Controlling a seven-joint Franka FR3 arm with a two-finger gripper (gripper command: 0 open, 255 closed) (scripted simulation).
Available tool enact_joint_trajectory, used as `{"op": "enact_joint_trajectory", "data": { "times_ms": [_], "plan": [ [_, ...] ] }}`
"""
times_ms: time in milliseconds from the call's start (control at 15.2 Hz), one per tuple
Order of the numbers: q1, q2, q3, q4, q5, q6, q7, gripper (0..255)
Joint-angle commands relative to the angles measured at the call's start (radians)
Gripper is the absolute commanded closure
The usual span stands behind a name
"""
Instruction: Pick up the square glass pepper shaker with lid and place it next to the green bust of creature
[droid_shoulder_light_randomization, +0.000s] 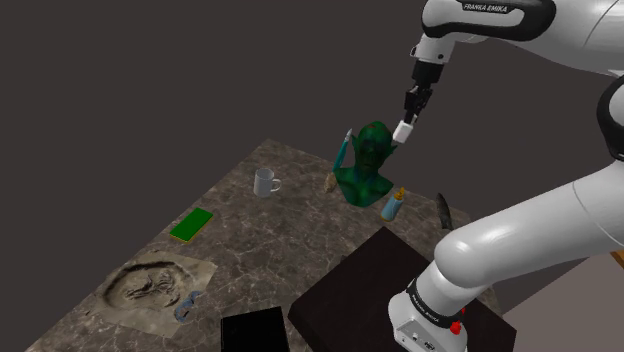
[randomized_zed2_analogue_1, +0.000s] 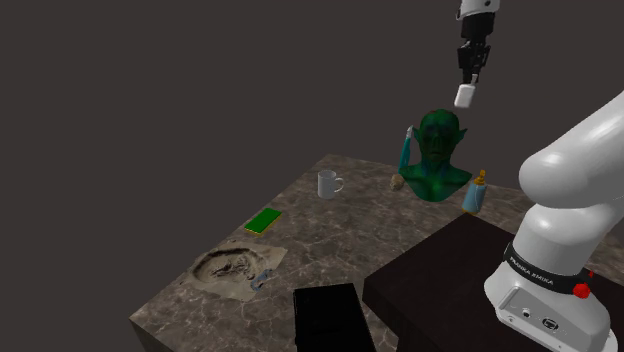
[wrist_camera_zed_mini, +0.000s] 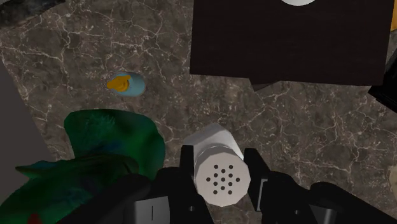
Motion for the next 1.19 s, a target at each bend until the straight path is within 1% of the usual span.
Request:
{"op": "enact_joint_trajectory", "data": {
  "times_ms": [0, 528, 1122],
  "plan": [
    [-0.019, -0.005, -0.033, 0.001, -0.02, -0.001, -0.05, 255],
    [-0.086, 0.032, -0.173, 0.048, -0.08, 0.018, -0.25, 255],
    [-0.091, 0.021, -0.183, -0.081, -0.089, 0.137, -0.236, 255]
  ]
}}
